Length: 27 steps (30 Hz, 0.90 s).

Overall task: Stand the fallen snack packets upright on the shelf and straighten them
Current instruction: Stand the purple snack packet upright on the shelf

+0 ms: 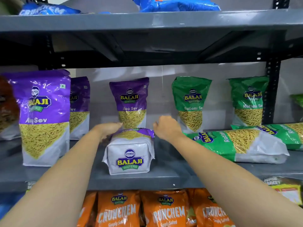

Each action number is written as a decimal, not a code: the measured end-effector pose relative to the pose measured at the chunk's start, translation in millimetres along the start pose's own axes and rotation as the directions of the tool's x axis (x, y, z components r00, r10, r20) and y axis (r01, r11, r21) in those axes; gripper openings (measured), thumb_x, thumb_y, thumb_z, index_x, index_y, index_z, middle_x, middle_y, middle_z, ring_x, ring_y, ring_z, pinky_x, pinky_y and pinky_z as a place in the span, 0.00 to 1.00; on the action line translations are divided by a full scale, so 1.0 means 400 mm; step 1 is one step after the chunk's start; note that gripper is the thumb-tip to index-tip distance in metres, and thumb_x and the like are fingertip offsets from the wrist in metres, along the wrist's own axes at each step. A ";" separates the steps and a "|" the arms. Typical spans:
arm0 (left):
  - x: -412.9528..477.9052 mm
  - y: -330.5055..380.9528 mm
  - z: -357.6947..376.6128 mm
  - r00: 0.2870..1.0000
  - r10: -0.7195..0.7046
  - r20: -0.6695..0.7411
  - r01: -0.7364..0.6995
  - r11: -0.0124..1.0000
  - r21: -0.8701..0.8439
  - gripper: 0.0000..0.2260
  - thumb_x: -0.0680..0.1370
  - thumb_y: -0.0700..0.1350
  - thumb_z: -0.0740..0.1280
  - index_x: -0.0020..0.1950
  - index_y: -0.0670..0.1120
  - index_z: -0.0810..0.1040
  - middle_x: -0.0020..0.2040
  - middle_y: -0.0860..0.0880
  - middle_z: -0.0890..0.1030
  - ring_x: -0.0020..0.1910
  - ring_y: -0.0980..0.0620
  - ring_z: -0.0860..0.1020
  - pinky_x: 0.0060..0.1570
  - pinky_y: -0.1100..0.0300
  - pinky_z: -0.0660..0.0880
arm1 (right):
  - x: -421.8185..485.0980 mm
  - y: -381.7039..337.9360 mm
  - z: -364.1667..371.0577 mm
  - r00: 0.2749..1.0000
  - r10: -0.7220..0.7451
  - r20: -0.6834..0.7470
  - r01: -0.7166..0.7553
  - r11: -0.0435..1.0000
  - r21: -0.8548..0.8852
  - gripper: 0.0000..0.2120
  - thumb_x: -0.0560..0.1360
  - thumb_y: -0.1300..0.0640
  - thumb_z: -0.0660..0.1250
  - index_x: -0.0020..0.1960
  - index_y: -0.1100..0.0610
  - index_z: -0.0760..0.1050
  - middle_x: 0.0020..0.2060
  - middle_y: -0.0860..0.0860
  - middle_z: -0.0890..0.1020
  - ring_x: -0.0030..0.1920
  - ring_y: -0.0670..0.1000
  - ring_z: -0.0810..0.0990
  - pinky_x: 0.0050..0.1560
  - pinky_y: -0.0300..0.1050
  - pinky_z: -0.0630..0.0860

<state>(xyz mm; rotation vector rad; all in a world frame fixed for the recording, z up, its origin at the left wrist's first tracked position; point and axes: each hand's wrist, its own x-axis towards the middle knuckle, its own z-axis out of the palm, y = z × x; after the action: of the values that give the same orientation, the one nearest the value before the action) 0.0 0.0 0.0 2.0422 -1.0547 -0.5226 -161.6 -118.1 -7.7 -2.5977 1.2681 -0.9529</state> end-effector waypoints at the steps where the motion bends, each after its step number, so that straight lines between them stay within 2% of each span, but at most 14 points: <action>1: 0.005 -0.009 0.001 0.999 -0.037 0.012 0.038 0.998 -0.046 0.23 0.83 0.55 0.54 0.58 0.37 0.76 0.56 0.35 0.82 0.52 0.54 0.82 0.56 0.64 0.77 | 0.000 -0.014 0.017 0.987 0.085 0.138 -0.099 0.990 0.101 0.21 0.79 0.49 0.55 0.58 0.64 0.75 0.53 0.65 0.80 0.52 0.65 0.81 0.51 0.52 0.77; 4: -0.004 -0.029 0.005 0.999 -0.046 0.021 0.048 0.993 -0.111 0.19 0.80 0.55 0.60 0.47 0.41 0.79 0.57 0.38 0.82 0.41 0.50 0.80 0.42 0.64 0.80 | -0.014 -0.050 0.040 0.777 0.241 0.582 -0.483 0.820 0.306 0.30 0.76 0.35 0.53 0.63 0.59 0.68 0.47 0.62 0.78 0.34 0.58 0.80 0.32 0.48 0.78; 6: -0.006 -0.035 0.018 0.999 -0.037 0.004 0.037 0.990 -0.136 0.14 0.82 0.47 0.59 0.39 0.43 0.75 0.42 0.43 0.82 0.30 0.53 0.79 0.23 0.71 0.73 | -0.015 -0.059 0.049 0.716 0.238 0.657 -0.600 0.692 0.403 0.31 0.73 0.32 0.58 0.62 0.57 0.70 0.43 0.58 0.77 0.36 0.56 0.78 0.30 0.49 0.77; 8: -0.023 -0.021 0.030 0.999 -0.047 0.001 0.046 0.967 -0.250 0.14 0.82 0.43 0.60 0.37 0.43 0.74 0.34 0.46 0.80 0.23 0.56 0.79 0.21 0.70 0.72 | -0.023 -0.065 0.050 0.720 0.208 0.662 -0.611 0.642 0.464 0.27 0.71 0.33 0.62 0.55 0.55 0.73 0.40 0.55 0.78 0.36 0.55 0.78 0.29 0.47 0.77; 10: -0.037 -0.022 0.027 0.998 -0.017 -0.060 -0.001 0.957 -0.292 0.13 0.82 0.43 0.60 0.37 0.43 0.74 0.36 0.42 0.81 0.26 0.52 0.78 0.23 0.67 0.73 | -0.026 -0.070 0.057 0.726 0.189 0.661 -0.612 0.615 0.496 0.25 0.72 0.33 0.63 0.50 0.55 0.74 0.39 0.54 0.79 0.36 0.54 0.78 0.31 0.46 0.76; 12: -0.047 -0.025 0.020 0.996 -0.016 -0.088 -0.020 0.917 -0.397 0.14 0.83 0.41 0.58 0.38 0.41 0.73 0.25 0.43 0.81 0.21 0.51 0.78 0.17 0.68 0.70 | -0.024 -0.076 0.065 0.745 0.165 0.646 -0.604 0.577 0.549 0.25 0.73 0.34 0.62 0.50 0.56 0.75 0.41 0.54 0.80 0.40 0.55 0.79 0.40 0.48 0.79; 14: -0.058 -0.011 0.016 0.991 -0.048 -0.123 -0.022 0.860 -0.509 0.13 0.83 0.44 0.58 0.42 0.40 0.75 0.21 0.47 0.80 0.18 0.53 0.79 0.17 0.67 0.72 | -0.021 -0.078 0.058 0.792 0.146 0.593 -0.559 0.566 0.606 0.34 0.72 0.32 0.62 0.64 0.58 0.72 0.56 0.56 0.80 0.52 0.57 0.80 0.54 0.52 0.78; 15: -0.053 -0.005 0.015 0.984 -0.058 -0.167 -0.044 0.835 -0.548 0.15 0.82 0.50 0.59 0.46 0.41 0.77 0.26 0.47 0.83 0.22 0.54 0.81 0.23 0.67 0.77 | -0.024 -0.080 0.047 0.830 0.138 0.540 -0.508 0.585 0.632 0.38 0.72 0.33 0.61 0.71 0.59 0.65 0.65 0.56 0.75 0.60 0.57 0.77 0.60 0.52 0.75; 17: 0.011 -0.019 0.000 0.964 -0.090 -0.250 -0.094 0.765 -0.638 0.31 0.71 0.68 0.62 0.58 0.42 0.79 0.47 0.45 0.87 0.42 0.49 0.85 0.47 0.57 0.82 | -0.041 -0.088 0.014 0.913 0.100 0.396 -0.366 0.630 0.685 0.41 0.76 0.36 0.59 0.76 0.63 0.51 0.75 0.55 0.61 0.71 0.55 0.67 0.66 0.45 0.66; 18: 0.042 -0.029 -0.008 0.947 -0.119 -0.298 -0.126 0.716 -0.686 0.40 0.64 0.74 0.62 0.62 0.44 0.78 0.56 0.44 0.84 0.50 0.45 0.84 0.55 0.49 0.80 | -0.048 -0.089 -0.003 0.946 0.071 0.318 -0.286 0.644 0.709 0.39 0.77 0.38 0.58 0.75 0.62 0.50 0.74 0.55 0.61 0.72 0.55 0.66 0.63 0.42 0.65; 19: 0.036 -0.021 -0.020 0.942 -0.115 -0.317 -0.166 0.658 -0.734 0.41 0.63 0.74 0.61 0.62 0.44 0.78 0.58 0.44 0.83 0.53 0.43 0.82 0.57 0.44 0.78 | -0.055 -0.090 -0.017 0.972 0.032 0.232 -0.199 0.640 0.742 0.35 0.77 0.39 0.59 0.72 0.61 0.51 0.69 0.55 0.66 0.69 0.54 0.69 0.58 0.40 0.66; 21: -0.052 0.031 -0.025 0.919 -0.054 -0.391 -0.292 0.574 -0.765 0.25 0.74 0.66 0.60 0.49 0.44 0.80 0.49 0.45 0.84 0.48 0.44 0.82 0.55 0.44 0.78 | -0.073 -0.094 -0.044 0.995 -0.046 0.083 -0.041 0.582 0.812 0.25 0.78 0.43 0.61 0.63 0.58 0.56 0.58 0.52 0.72 0.53 0.45 0.76 0.45 0.34 0.71; 23: -0.106 0.074 -0.022 0.877 -0.002 -0.481 -0.407 0.528 -0.746 0.18 0.79 0.58 0.60 0.39 0.47 0.78 0.42 0.45 0.83 0.44 0.44 0.80 0.51 0.45 0.77 | -0.090 -0.096 -0.064 0.995 -0.099 -0.012 0.066 0.558 0.827 0.19 0.79 0.45 0.60 0.58 0.56 0.55 0.55 0.51 0.74 0.44 0.38 0.74 0.37 0.24 0.69; 27: -0.140 0.105 -0.014 0.789 0.086 -0.609 -0.581 0.428 -0.692 0.17 0.80 0.55 0.61 0.36 0.48 0.79 0.40 0.49 0.83 0.43 0.48 0.79 0.48 0.50 0.76 | -0.106 -0.083 -0.091 0.976 -0.149 -0.158 0.213 0.514 0.831 0.18 0.79 0.45 0.59 0.57 0.54 0.54 0.60 0.56 0.77 0.49 0.42 0.78 0.44 0.28 0.73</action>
<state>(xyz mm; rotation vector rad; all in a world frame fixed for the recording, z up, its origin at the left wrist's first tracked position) -49.8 33.0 37.1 0.8917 -0.6366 -0.1883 -179.6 -58.7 11.9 -1.8923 0.3126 -1.2758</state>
